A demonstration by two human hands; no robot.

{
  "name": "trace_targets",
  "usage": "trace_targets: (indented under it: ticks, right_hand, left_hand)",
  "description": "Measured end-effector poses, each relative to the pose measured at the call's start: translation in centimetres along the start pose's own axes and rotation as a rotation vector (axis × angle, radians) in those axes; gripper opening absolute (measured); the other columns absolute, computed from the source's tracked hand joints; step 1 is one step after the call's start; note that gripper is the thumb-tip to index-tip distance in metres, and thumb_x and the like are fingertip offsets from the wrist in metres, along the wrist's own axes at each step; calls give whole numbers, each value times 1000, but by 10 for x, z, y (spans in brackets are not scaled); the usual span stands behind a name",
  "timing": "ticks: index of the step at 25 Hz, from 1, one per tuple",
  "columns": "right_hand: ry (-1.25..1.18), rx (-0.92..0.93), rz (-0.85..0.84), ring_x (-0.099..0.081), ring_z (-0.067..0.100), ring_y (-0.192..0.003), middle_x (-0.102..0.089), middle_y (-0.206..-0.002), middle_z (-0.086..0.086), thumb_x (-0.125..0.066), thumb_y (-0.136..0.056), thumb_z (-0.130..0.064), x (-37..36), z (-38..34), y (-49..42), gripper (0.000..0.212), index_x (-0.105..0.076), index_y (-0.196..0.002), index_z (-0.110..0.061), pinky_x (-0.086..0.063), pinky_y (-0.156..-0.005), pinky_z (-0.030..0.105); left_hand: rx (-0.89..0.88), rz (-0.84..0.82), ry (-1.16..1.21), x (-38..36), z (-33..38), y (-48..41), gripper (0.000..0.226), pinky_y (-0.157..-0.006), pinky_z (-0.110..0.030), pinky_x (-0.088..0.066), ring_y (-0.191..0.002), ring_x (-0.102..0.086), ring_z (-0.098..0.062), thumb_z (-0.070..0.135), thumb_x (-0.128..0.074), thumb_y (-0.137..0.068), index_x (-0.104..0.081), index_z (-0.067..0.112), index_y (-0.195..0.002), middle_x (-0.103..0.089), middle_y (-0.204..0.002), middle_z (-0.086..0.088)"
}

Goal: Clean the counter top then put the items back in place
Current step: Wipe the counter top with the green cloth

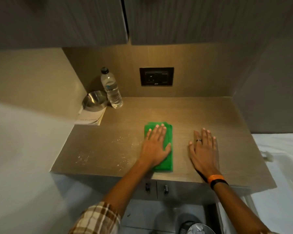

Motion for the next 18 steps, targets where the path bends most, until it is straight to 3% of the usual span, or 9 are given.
trace_targets:
  ticks: [5,9,14,18]
  right_hand:
    - [13,20,0,-15,29,-153,-20,-163,17,-22,-101,-45,-5,3,-2,62,-28,-154,-13,-15,-124,51]
    - [69,20,-21,-11,33,-153,-17,-164,19,-18,-99,-52,-6,-1,-3,68,-24,-155,-14,-13,-123,54]
    - [70,34,-59,-4,33,-154,-8,-165,19,-13,-92,-74,-2,-6,-1,87,-15,-157,-17,-6,-124,55]
    - [65,40,-63,-1,31,-154,-6,-166,18,-12,-89,-80,0,-6,1,93,-14,-158,-18,-4,-124,55]
  left_hand:
    - [298,21,-54,23,-125,-19,74,-123,-46,-3,-152,0,-22,55,-22,-100,-2,12,-156,-4,-165,-8]
    - [394,17,-63,12,-103,10,77,-123,-47,1,-152,3,-25,57,-16,-98,2,9,-156,1,-164,-12]
    - [58,-41,-22,-4,-21,62,76,-124,-44,2,-151,12,-16,58,-19,-99,4,15,-156,6,-165,-3]
    - [-45,-22,-11,5,-56,81,75,-124,-46,-5,-151,9,-12,59,-22,-98,0,17,-157,1,-166,0]
Point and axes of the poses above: each hand's wrist, its own y-axis away from the middle knuckle, its own x-axis out of the back of the hand, z = x × y, the point moved 4 cm from there along -y, towards the middle knuckle
